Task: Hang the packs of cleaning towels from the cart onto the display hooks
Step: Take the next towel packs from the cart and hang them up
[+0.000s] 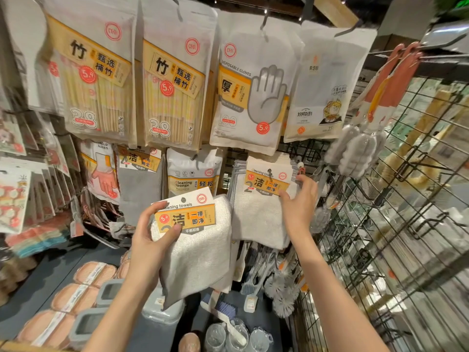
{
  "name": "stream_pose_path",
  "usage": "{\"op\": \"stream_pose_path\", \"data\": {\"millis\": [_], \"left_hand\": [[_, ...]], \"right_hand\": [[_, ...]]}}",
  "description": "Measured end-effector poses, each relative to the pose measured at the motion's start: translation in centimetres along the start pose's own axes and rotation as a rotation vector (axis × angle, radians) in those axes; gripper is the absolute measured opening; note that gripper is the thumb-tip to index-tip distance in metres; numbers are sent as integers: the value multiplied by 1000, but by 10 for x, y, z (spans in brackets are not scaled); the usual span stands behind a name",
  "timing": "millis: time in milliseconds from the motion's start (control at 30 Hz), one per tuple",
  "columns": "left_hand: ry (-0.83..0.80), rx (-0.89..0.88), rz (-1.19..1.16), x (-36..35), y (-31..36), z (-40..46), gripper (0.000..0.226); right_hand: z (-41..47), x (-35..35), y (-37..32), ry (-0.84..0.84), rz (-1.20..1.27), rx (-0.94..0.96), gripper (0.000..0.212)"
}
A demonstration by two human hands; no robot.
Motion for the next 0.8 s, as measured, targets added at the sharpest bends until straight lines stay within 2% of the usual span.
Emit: {"op": "stream_pose_path", "data": {"millis": [133,200,300,367,667,800], "left_hand": [[-34,8,-32,-11,4,-5,51],[-64,5,-31,-17,5,-7,52],[-112,-5,-12,-26,6,-10,53],[-135,-10,-9,-30,7,-12,53],[-143,-25,-4,-34,10,-16,53],[-125,-29,-3,-33,9,-14,54]], "right_hand": [[-24,-6,-25,-110,95,64,36],[-40,-27,-37,-301,206,17,35],[-74,-63,-51,-641,371,-105,48],[-90,-74,-56,-737,364,-102,58],[-99,-71,-58,-733,374,-93,54],[-104,-72,-57,-796,338,-101,63]]}}
Point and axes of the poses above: each hand's wrist, its own z-axis towards the middle knuckle, its own x-axis out of the back of the hand, y = z × x, the point moved 10 cm from there along z, towards the middle knuckle, and after that the axes turned 11 degrees about z, right-handed, at the moved point
